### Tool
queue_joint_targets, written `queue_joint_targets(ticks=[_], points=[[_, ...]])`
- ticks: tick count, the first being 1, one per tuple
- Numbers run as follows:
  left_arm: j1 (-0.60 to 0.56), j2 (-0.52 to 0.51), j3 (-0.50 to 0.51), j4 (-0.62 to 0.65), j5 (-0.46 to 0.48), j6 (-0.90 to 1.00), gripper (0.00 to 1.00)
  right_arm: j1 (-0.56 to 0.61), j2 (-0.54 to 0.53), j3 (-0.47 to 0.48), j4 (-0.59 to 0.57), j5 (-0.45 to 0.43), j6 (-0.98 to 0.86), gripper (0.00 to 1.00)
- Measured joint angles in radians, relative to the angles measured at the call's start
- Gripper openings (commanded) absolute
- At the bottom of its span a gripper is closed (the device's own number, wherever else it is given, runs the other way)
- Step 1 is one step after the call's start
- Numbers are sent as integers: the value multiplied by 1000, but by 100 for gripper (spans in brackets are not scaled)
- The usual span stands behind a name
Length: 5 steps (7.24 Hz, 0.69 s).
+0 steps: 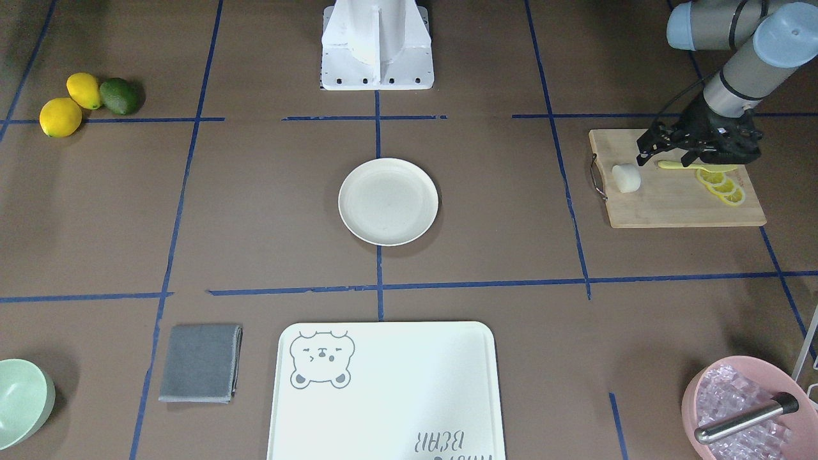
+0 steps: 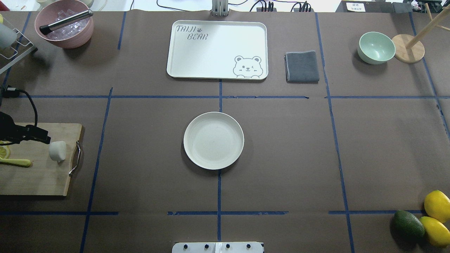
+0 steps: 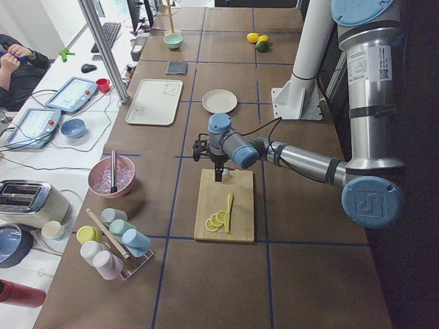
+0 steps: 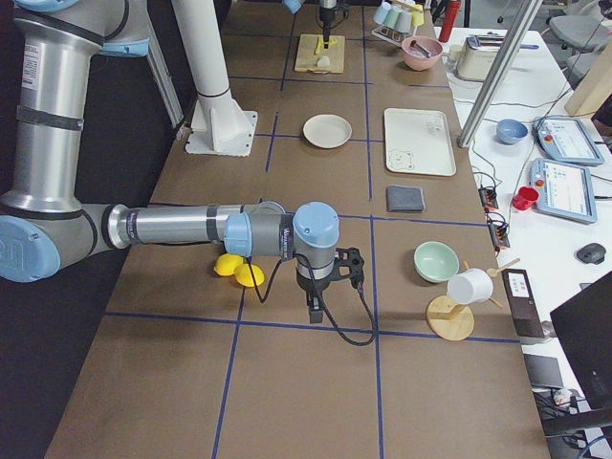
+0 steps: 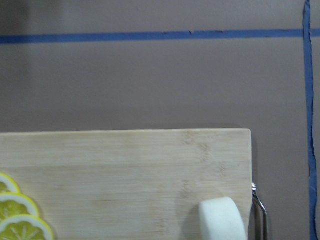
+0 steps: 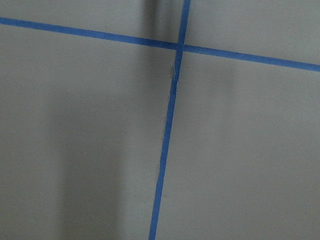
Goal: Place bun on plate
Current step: 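Reach the left gripper down to the white bun on the cutting board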
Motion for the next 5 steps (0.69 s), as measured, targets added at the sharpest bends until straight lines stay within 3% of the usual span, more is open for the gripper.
queue_joint_targets(ticks=[2,5], points=[[74,-5,14,-24,45,-51,100,0,0,-2,0,0,-1,100],[111,-34,66,-30,71,-60,92,0,1,-3,0,0,-1,100]])
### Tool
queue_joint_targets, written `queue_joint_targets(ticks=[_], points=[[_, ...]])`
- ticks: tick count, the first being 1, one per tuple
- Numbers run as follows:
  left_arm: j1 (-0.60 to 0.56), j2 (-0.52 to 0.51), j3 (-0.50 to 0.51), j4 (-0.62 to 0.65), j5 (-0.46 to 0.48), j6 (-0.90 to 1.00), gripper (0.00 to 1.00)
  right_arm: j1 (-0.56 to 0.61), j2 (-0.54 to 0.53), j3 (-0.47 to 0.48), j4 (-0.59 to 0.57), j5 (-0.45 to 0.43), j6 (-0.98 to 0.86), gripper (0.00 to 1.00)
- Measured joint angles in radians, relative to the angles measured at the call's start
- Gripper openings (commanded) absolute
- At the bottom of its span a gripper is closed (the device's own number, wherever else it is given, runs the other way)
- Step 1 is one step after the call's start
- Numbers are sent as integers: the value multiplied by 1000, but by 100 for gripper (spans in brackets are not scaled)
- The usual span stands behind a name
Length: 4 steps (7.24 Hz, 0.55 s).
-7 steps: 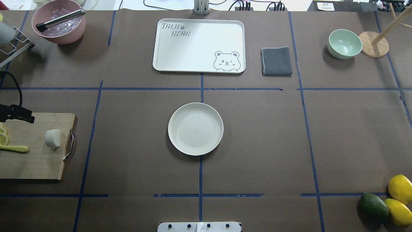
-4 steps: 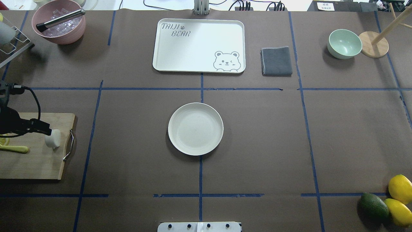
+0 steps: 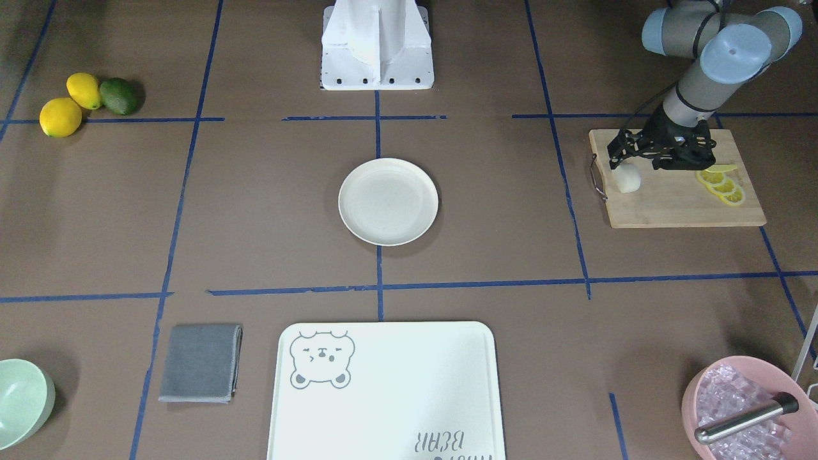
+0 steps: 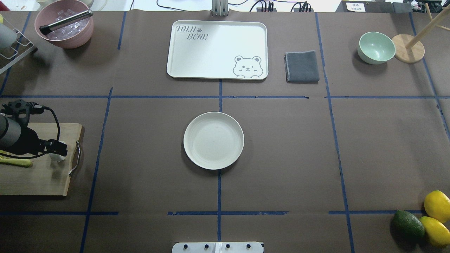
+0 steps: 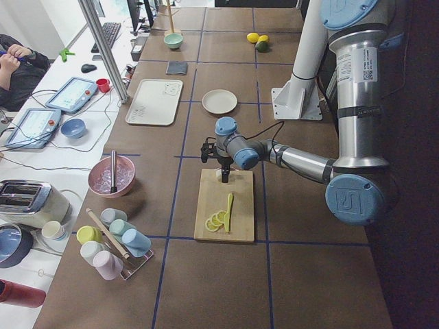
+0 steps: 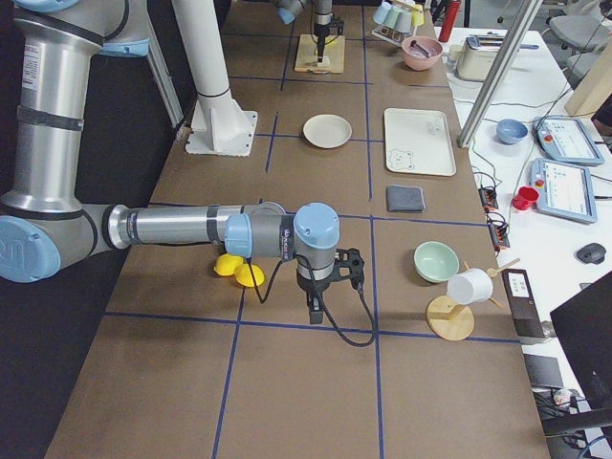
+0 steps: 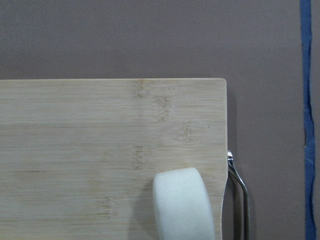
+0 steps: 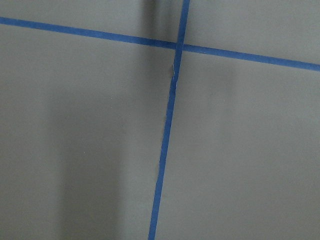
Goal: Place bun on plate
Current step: 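Close the left gripper on the white bun and lift it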
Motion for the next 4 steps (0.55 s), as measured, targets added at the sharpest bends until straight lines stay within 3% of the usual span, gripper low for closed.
queue_joint_targets(ticks=[2,4], points=[[2,-37,41,-1,2,-1,47,0,-1,1,0,0,0,100],[3,-50,57,-1,3,-2,44,0,0,4,0,0,1,100]])
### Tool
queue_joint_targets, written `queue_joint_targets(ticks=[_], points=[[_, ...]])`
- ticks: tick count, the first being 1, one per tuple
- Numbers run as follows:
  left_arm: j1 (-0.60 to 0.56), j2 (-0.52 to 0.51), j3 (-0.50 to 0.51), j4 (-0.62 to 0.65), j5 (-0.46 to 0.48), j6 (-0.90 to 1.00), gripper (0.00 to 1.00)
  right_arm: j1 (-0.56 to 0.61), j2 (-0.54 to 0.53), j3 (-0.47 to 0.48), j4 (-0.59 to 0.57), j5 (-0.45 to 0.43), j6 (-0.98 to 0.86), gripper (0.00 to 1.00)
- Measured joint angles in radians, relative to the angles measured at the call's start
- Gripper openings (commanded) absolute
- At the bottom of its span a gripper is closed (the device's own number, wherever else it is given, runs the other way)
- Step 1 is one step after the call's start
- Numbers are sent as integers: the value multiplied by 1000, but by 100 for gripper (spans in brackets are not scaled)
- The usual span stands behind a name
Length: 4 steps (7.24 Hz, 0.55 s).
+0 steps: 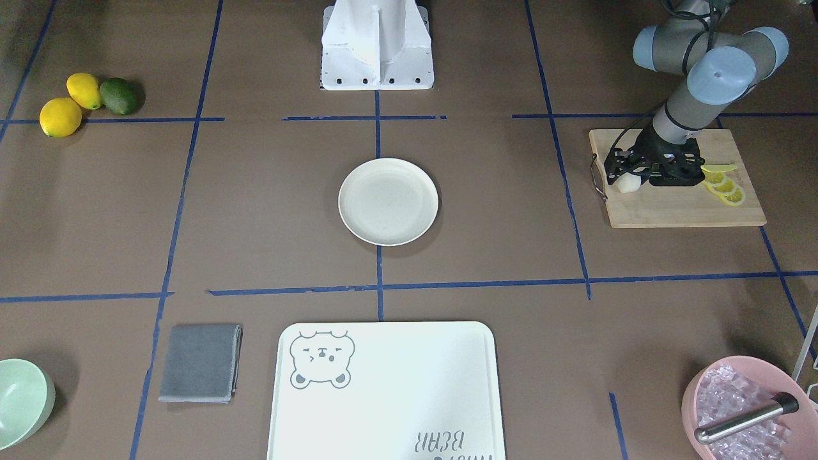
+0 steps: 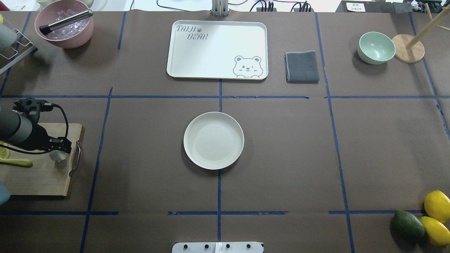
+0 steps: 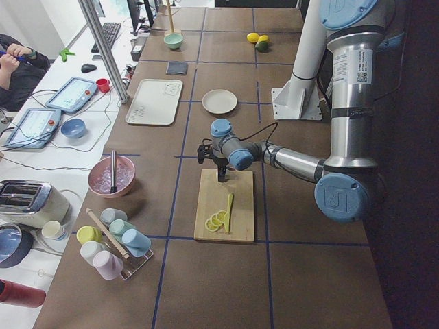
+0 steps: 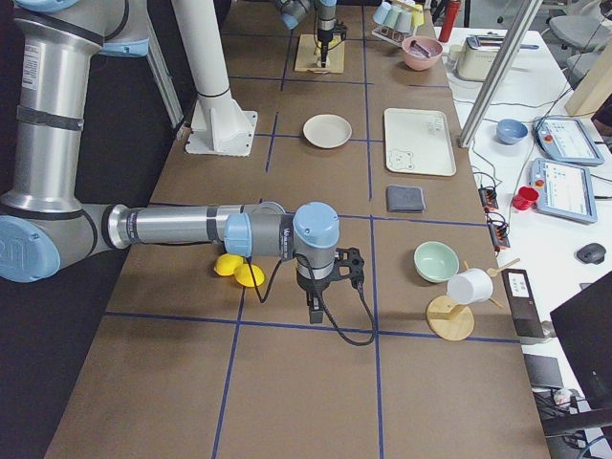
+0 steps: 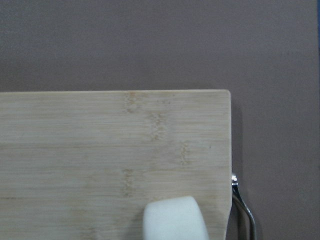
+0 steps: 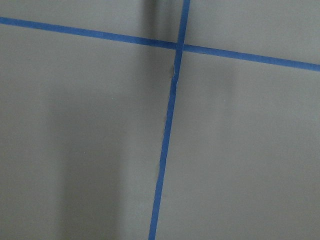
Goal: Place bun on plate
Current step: 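Close the left gripper on the white bun and lift it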
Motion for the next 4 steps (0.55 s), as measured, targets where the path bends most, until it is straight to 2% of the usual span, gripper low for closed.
queue_joint_targets(ticks=[4], points=[[-3,-4,-31,7,-2,-2,39,0,2,5,0,0,3,100]])
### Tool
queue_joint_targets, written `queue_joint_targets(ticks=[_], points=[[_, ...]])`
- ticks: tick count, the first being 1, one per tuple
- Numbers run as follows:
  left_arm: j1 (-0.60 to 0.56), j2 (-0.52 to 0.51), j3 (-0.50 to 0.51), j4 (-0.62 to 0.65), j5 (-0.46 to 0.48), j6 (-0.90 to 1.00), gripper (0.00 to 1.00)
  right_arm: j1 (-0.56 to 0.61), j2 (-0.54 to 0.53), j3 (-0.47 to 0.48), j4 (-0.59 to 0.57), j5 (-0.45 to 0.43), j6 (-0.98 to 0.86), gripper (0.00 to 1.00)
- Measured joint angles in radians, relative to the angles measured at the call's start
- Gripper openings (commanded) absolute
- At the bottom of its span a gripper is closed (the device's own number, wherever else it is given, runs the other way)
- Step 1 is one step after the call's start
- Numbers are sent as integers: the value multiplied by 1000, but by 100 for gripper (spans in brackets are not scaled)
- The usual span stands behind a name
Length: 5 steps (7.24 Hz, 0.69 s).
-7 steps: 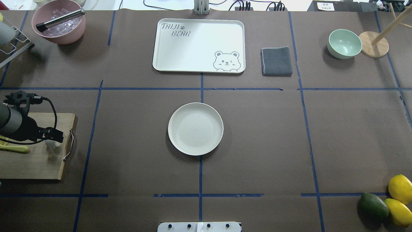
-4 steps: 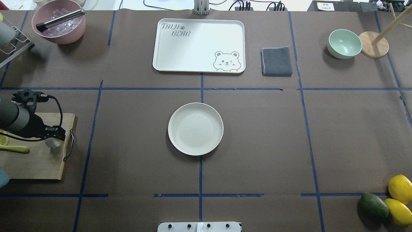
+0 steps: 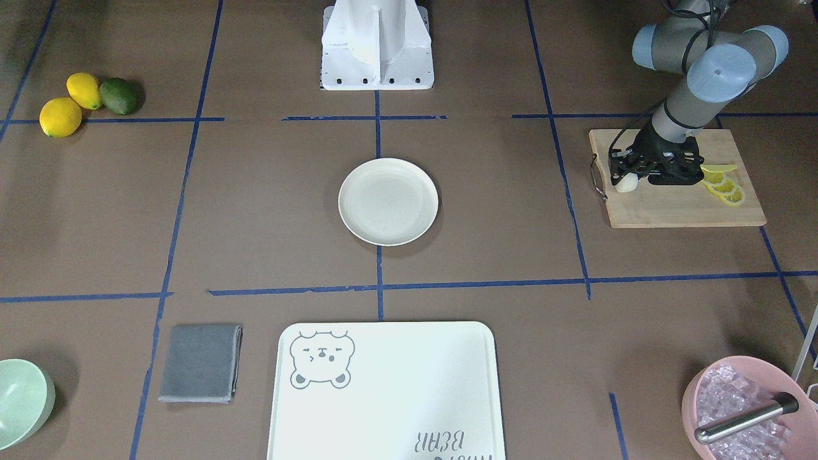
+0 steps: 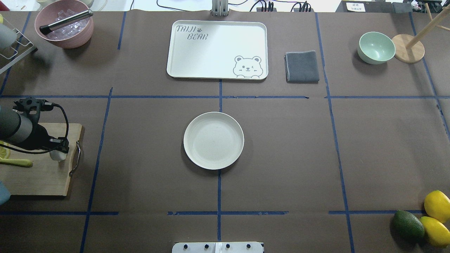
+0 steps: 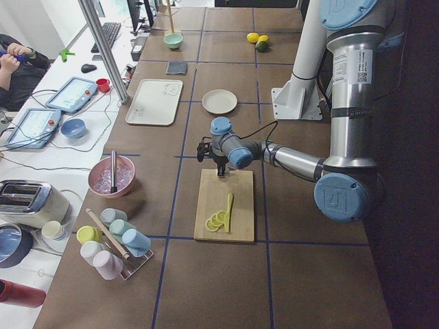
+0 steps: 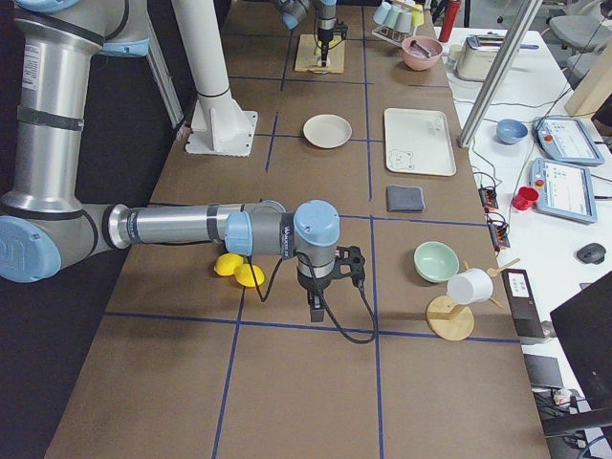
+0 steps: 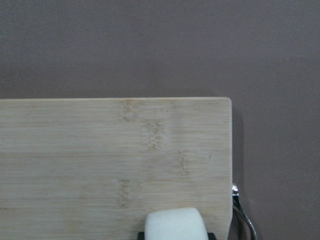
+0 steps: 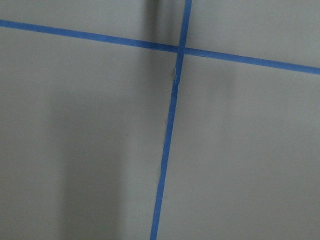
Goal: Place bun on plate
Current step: 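Close the left gripper on the white bun and lift it, then carry the bun with the left gripper over the white plate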
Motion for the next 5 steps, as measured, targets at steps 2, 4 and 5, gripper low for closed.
queue_joint_targets(ticks=[2,4,5], points=[[-2,-46,-29,41,-2,-2,39,0,0,1,0,0,0,100],[-2,-187,-33,174,-1,-16,39,0,2,0,0,0,0,100],[0,-276,-27,249,1,-32,39,0,3,-2,0,0,0,100]])
